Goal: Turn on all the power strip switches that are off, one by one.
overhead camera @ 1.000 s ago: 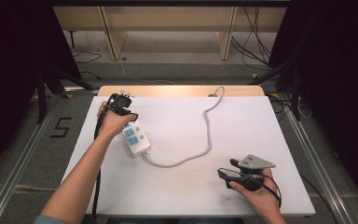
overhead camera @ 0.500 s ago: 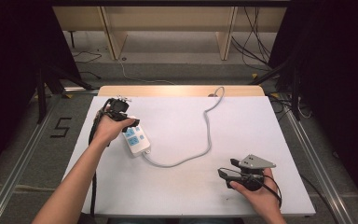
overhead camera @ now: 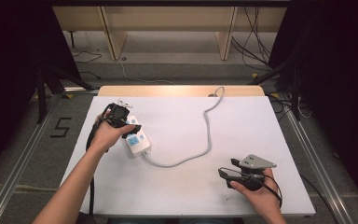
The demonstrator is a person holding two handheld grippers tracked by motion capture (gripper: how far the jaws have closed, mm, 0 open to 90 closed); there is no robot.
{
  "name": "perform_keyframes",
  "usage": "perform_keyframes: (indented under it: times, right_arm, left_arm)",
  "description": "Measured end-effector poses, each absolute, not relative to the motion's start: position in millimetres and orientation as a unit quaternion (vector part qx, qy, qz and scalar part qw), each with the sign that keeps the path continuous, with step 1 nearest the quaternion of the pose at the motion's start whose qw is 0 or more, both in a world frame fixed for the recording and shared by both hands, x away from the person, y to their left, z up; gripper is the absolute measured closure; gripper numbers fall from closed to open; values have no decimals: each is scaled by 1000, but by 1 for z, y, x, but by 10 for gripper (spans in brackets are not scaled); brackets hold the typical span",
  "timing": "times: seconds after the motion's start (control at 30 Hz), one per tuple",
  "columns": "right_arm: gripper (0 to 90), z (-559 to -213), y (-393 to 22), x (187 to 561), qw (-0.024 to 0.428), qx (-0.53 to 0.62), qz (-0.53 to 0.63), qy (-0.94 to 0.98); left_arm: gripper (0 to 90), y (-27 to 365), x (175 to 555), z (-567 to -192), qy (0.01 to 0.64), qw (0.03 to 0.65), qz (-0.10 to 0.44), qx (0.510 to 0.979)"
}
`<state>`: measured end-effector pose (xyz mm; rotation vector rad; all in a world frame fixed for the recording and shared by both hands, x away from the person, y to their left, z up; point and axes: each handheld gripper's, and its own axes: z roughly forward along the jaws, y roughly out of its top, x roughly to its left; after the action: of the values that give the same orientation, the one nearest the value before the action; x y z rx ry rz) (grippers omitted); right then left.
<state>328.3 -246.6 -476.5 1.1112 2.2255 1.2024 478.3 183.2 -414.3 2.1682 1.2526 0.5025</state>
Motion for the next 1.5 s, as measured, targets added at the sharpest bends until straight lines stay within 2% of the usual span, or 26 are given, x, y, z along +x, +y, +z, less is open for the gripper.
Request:
perform_keyframes:
  times: [0.33, 0.77, 1.3, 1.5]
  right_arm:
    - [338, -476, -247, 328, 189, 396, 427, 791]
    - [338, -476, -249, 329, 190, 398, 426, 790]
    - [338, -476, -248, 328, 189, 397, 425, 791]
    - [338, -476, -248, 328, 190, 398, 425, 791]
  left_arm:
    - [286, 186, 461, -415, 451, 292, 195, 821]
    - [255, 195, 437, -424, 430, 330, 185, 819]
    - [245, 199, 379, -444, 385, 383, 197, 816]
    - [249, 201, 364, -453, 376, 377, 201, 822]
